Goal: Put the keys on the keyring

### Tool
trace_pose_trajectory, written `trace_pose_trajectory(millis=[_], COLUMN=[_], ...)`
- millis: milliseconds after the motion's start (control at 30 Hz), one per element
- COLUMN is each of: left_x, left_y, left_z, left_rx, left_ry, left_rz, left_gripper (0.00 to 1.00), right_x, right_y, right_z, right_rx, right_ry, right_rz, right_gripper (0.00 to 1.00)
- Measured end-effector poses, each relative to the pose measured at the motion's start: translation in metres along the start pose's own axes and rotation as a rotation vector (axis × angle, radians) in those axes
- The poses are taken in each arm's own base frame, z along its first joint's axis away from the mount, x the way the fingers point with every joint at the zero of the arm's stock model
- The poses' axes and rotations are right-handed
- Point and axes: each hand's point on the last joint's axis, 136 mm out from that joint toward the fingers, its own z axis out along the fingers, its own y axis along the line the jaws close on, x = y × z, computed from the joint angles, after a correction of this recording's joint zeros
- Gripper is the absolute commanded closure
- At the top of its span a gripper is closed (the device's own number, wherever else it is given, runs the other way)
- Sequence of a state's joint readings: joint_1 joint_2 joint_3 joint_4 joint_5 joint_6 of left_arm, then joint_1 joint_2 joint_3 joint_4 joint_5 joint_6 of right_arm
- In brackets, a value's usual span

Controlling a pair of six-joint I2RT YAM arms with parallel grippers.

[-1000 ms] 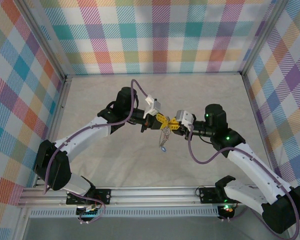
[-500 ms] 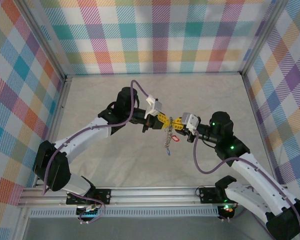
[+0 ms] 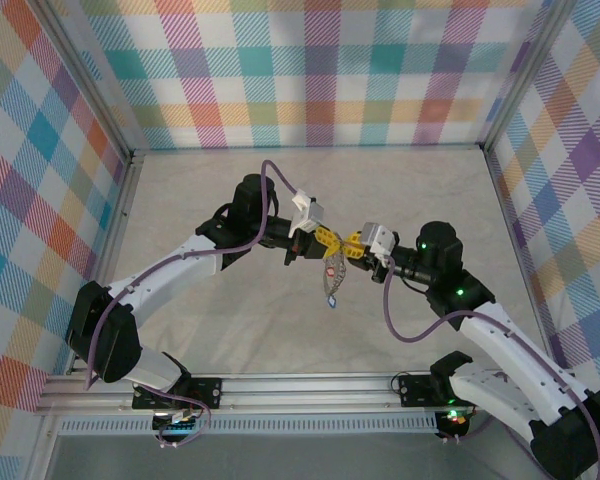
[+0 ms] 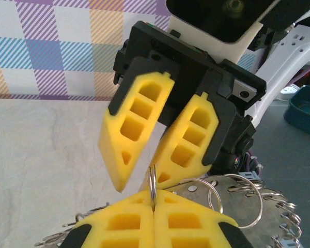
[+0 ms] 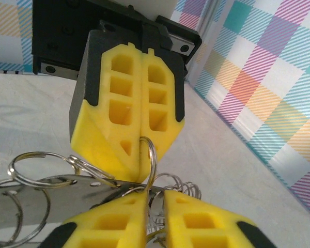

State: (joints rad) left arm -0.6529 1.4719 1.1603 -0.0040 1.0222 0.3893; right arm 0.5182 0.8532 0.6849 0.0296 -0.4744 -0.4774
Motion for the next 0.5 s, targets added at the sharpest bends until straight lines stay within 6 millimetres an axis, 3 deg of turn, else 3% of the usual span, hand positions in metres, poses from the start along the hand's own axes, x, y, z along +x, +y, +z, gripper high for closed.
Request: trace_pose_trajectory(millis=[300,500], left_x=[-0.006,-0.004], left_y=[-0.006,-0.006], left_z=[-0.003,-0.003], left_rx=[0.019,0.021], left_ry=[0.024,0.031], left_rz=[0.036,0.039], left_gripper=[1.00,1.00], right_x=[-0.008,0.002], right_y=[0.012,0.024], right_z=[-0.017,-0.022], right_rx=[-0.009,-0.032], right_ry=[-0.026,-0.029], right_rz=[-0.029,-0.009], right_gripper=[0.70,0.68])
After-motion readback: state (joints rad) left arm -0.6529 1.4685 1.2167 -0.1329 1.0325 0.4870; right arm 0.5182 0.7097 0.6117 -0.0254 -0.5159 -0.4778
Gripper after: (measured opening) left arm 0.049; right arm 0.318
